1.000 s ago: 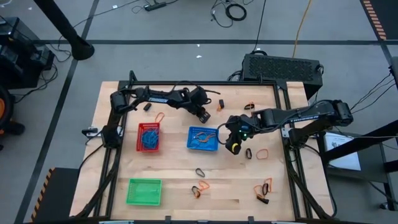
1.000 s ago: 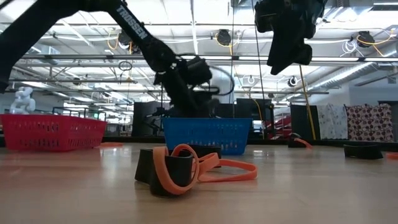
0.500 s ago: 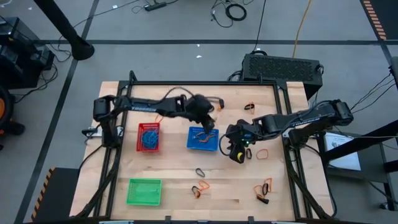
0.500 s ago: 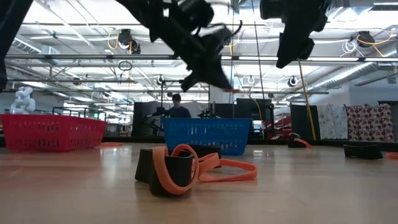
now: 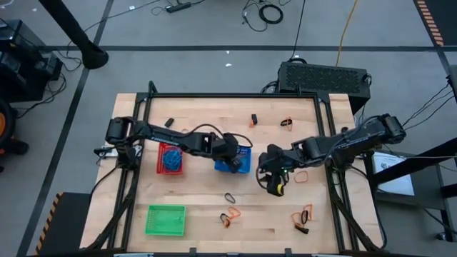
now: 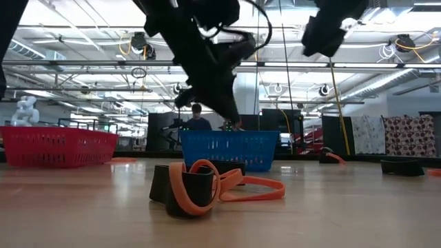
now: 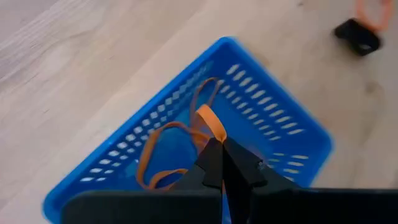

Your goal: Sort rubber bands into baskets

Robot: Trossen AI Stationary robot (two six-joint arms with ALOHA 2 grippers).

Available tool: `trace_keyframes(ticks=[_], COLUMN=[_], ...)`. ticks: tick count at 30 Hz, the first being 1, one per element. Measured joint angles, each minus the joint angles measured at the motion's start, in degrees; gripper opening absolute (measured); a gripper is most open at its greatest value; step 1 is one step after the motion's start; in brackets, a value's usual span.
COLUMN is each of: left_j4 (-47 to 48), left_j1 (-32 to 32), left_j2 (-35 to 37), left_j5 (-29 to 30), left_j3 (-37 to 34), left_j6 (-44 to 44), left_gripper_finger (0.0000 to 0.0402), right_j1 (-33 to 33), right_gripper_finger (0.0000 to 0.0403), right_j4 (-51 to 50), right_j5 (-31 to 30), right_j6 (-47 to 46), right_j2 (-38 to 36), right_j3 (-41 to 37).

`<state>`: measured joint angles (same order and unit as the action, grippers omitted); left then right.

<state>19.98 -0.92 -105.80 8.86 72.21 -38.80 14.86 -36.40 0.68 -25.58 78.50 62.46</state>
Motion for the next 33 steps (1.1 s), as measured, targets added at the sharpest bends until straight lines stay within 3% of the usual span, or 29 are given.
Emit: trace_keyframes(ticks=[10,17,22,27,33], left_j4=[-0.17,-0.58,-0.58,-0.61,-0.58], left_j1=[0.14,0.18,0.14,0.16,0.18], left_j2=[0.0,0.0,0.0,0.01,0.02], left_j5=[-0.03,-2.12,-4.86,-6.66,-6.69], left_j3=[-1.74,-1.72,-1.74,-1.73,-1.72], left_j6=[2.76,8.15,11.72,14.98,14.99], left_gripper_finger=[0.0002,0.0002,0.0002,0.0001,0.0001], right_j1=[8.92,18.88,26.7,32.78,34.86], right_gripper_finger=[0.0137,0.0137,0.0137,0.0137,0.0137], right_j4=[-8.13,-10.3,-19.98,-23.07,-15.76], right_j5=[2.19,-1.9,-3.6,-2.43,-0.6], right_j6=[-17.23,-36.24,-54.34,-65.13,-74.51], right_j2=[0.35,0.68,1.36,1.42,1.44], right_j3=[0.0,0.0,-0.75,-5.47,-15.03])
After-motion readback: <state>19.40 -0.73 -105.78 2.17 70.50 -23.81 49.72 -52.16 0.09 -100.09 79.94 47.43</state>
